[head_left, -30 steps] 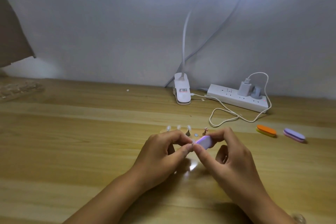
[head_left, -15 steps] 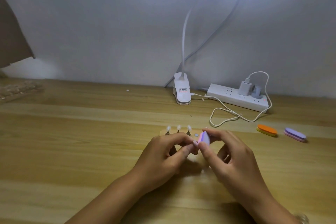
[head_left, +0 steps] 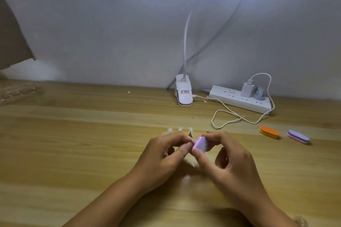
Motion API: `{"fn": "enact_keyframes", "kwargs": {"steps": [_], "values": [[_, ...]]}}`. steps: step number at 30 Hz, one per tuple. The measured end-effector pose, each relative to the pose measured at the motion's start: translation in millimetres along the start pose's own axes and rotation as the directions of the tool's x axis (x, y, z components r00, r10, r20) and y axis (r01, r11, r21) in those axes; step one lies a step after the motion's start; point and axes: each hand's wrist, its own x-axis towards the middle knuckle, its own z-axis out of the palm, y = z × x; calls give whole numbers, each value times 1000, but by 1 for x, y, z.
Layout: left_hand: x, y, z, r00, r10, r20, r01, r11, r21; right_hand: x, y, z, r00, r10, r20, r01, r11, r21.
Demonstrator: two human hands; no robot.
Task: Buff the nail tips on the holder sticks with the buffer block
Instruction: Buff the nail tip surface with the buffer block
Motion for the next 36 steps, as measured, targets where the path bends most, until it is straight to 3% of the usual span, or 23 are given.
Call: {"fn": "enact_keyframes", "kwargs": {"steps": [3, 6, 10, 12, 14, 17, 22, 26, 31, 36], "values": [[-1, 0, 0, 1000, 0, 13, 0, 1000, -8, 1, 2, -1, 999, 2, -44, -3, 1000, -16], [0, 0, 0, 1000, -10, 8, 10, 1000, -4, -3, -4, 4, 997, -73, 35, 75, 995, -65], [0, 0, 0, 1000, 14, -17, -15, 1000, -14, 5, 12, -3, 988, 140, -73, -132, 987, 97], [-1, 0, 1, 1000, -1, -30, 0, 999, -43, 9, 16, -8, 971, 193, -139, -167, 970, 176], [0, -1, 0, 999, -27, -39, 24, 997, -76, 7, 9, -6, 987, 104, -126, -85, 985, 148], [-1, -2, 0, 999, -12, -41, 11, 1000, -15, 0, -1, 1, 998, -63, 24, 62, 998, 31], [-2, -2, 1, 996, 65, -66, -59, 994, 87, 4, 8, -3, 999, 15, -33, -17, 998, -58], [-4, -3, 2, 991, 112, -71, -98, 979, 179, -1, 2, 1, 996, -90, 24, 93, 990, -111], [-5, -2, 4, 985, 159, -64, -142, 967, 213, 5, 12, -1, 998, 56, -28, -58, 997, -50], [-3, -3, 2, 985, 153, -76, -135, 970, 205, 1, 1, 1, 998, -60, 17, 61, 995, -73]]}}
